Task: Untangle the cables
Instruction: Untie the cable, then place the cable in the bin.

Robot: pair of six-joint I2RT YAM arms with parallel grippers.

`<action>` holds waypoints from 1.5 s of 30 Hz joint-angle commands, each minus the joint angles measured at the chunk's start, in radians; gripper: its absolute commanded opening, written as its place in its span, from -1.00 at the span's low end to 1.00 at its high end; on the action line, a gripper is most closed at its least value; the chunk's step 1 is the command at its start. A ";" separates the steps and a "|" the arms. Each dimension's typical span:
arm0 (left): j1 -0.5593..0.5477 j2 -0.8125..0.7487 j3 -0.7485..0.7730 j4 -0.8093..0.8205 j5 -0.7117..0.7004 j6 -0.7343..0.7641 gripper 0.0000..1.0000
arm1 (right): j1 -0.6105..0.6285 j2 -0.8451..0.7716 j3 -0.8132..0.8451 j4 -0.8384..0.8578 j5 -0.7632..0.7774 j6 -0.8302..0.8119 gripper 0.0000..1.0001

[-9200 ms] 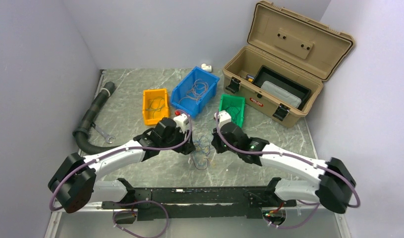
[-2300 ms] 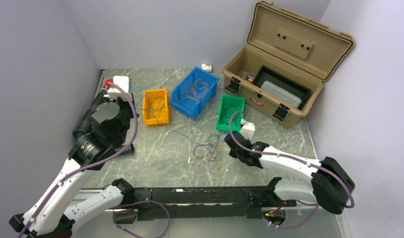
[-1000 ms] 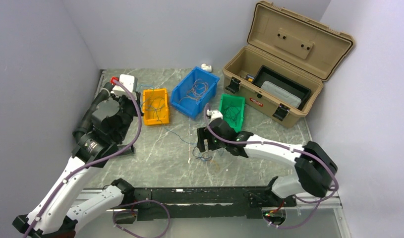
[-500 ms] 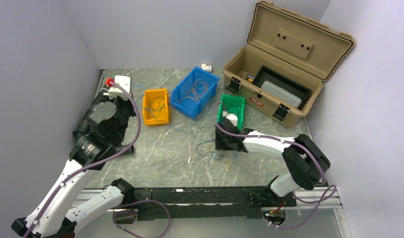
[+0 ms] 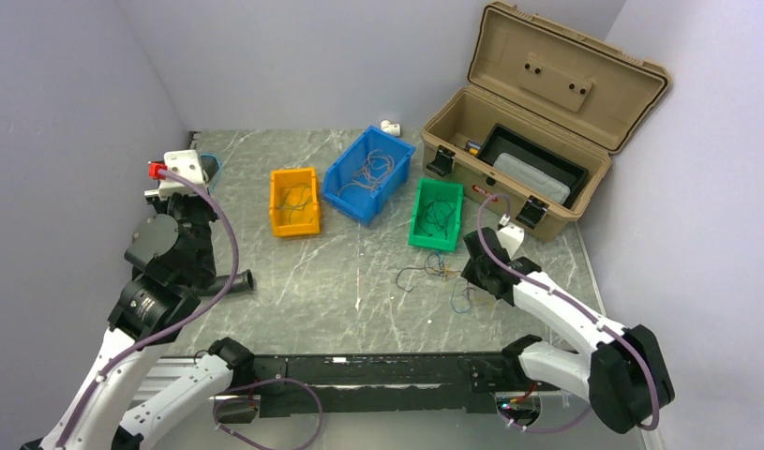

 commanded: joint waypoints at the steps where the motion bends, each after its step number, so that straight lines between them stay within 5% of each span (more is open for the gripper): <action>1: 0.003 -0.005 0.000 -0.013 0.186 -0.087 -1.00 | -0.006 -0.047 0.043 -0.026 0.008 -0.041 -0.28; 5: 0.004 0.030 0.015 -0.053 0.393 -0.133 -1.00 | -0.005 -0.091 0.056 0.057 -0.169 -0.211 0.18; 7: 0.003 0.068 0.044 -0.085 0.404 -0.150 -1.00 | -0.005 -0.136 0.054 0.075 -0.206 -0.241 0.47; 10: 0.006 0.123 0.069 -0.096 0.394 -0.153 -1.00 | -0.006 -0.202 0.052 0.087 -0.234 -0.274 0.62; 30: 0.075 0.423 0.346 0.032 0.432 -0.026 -1.00 | -0.005 -0.314 0.114 0.054 -0.305 -0.335 0.68; 45: 0.181 0.562 0.361 0.126 0.477 0.002 -1.00 | -0.005 -0.331 0.130 0.039 -0.317 -0.333 0.68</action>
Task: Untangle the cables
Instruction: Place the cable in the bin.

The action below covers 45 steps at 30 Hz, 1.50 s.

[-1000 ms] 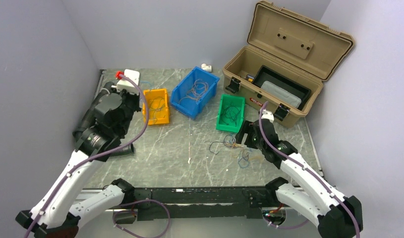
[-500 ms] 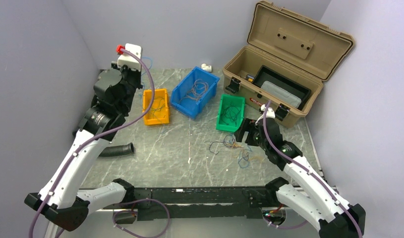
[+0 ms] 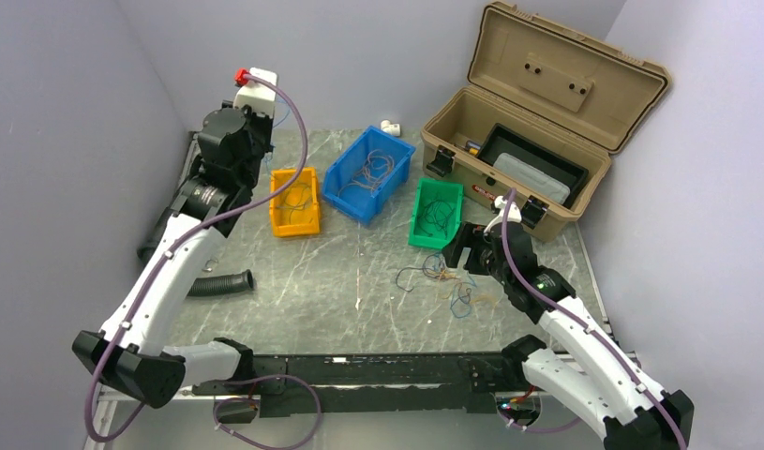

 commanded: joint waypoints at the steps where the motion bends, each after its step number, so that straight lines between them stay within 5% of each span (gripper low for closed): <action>1: 0.038 0.040 0.036 0.083 0.026 0.035 -1.00 | -0.002 -0.014 0.047 0.000 -0.008 -0.010 0.68; 17: 0.056 0.122 -0.220 0.163 0.200 -0.179 -1.00 | -0.001 -0.008 0.040 0.013 -0.022 -0.002 0.68; 31: 0.064 0.409 -0.194 0.129 0.053 -0.221 -1.00 | -0.002 -0.059 0.043 -0.032 -0.028 -0.002 0.68; 45: 0.117 0.701 0.002 -0.222 0.125 -0.440 -1.00 | -0.001 -0.068 0.042 -0.052 -0.013 -0.004 0.68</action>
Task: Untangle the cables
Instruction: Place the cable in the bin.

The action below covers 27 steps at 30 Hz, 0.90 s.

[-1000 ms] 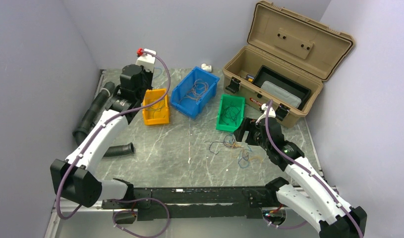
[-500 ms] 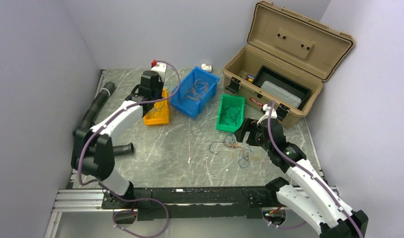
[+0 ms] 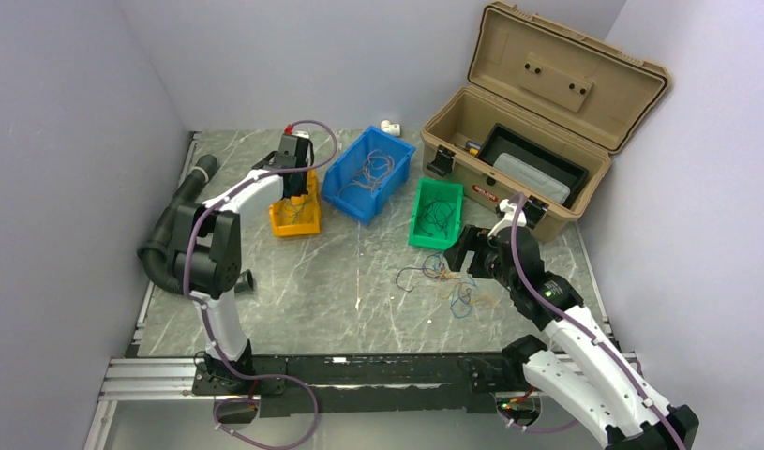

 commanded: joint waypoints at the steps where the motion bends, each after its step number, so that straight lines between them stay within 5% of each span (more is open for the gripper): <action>1: 0.008 0.065 0.053 -0.117 0.016 -0.066 -1.00 | 0.000 0.009 0.037 -0.004 0.008 -0.002 0.68; 6: 0.024 0.077 0.068 -0.161 0.028 -0.081 -1.00 | 0.000 0.054 0.025 -0.006 0.008 0.022 0.68; 15: 0.025 -0.060 0.083 -0.243 0.032 -0.069 0.25 | -0.001 0.135 0.004 -0.011 0.026 0.049 0.68; 21: 0.022 -0.163 0.103 -0.305 0.091 -0.035 0.53 | -0.004 0.215 0.013 -0.047 0.088 0.058 0.67; 27: 0.003 -0.276 0.109 -0.379 0.097 -0.001 0.77 | -0.012 0.355 0.024 -0.057 0.084 0.068 0.34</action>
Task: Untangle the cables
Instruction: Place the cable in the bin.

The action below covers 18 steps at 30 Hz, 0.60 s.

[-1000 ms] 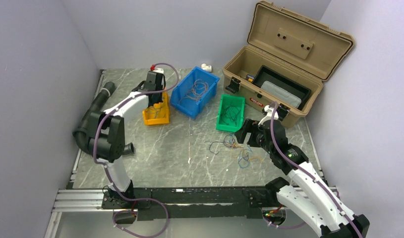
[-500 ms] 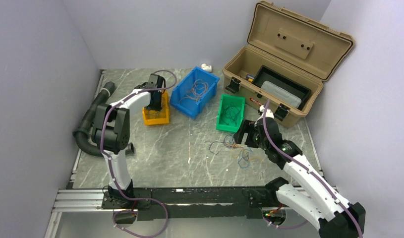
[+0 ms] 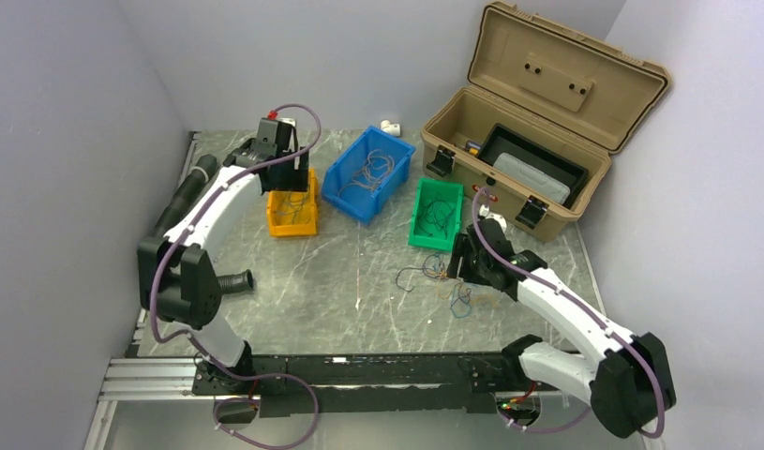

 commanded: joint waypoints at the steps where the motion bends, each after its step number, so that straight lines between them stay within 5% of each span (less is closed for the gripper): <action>1: -0.017 -0.122 0.015 -0.070 0.062 0.033 0.80 | -0.007 0.053 0.016 0.004 0.004 0.019 0.31; 8: -0.214 -0.364 -0.174 0.079 0.131 0.060 0.94 | -0.003 0.109 -0.061 0.106 -0.132 0.023 0.04; 14: -0.279 -0.496 -0.397 0.286 0.326 -0.073 0.86 | 0.186 0.123 -0.059 0.244 -0.238 0.080 -0.78; 17: -0.310 -0.524 -0.472 0.360 0.391 -0.090 0.84 | 0.318 0.093 -0.023 0.304 -0.240 0.110 -0.80; 18: -0.322 -0.525 -0.494 0.379 0.409 -0.092 0.85 | 0.343 0.082 -0.013 0.315 -0.244 0.114 -0.61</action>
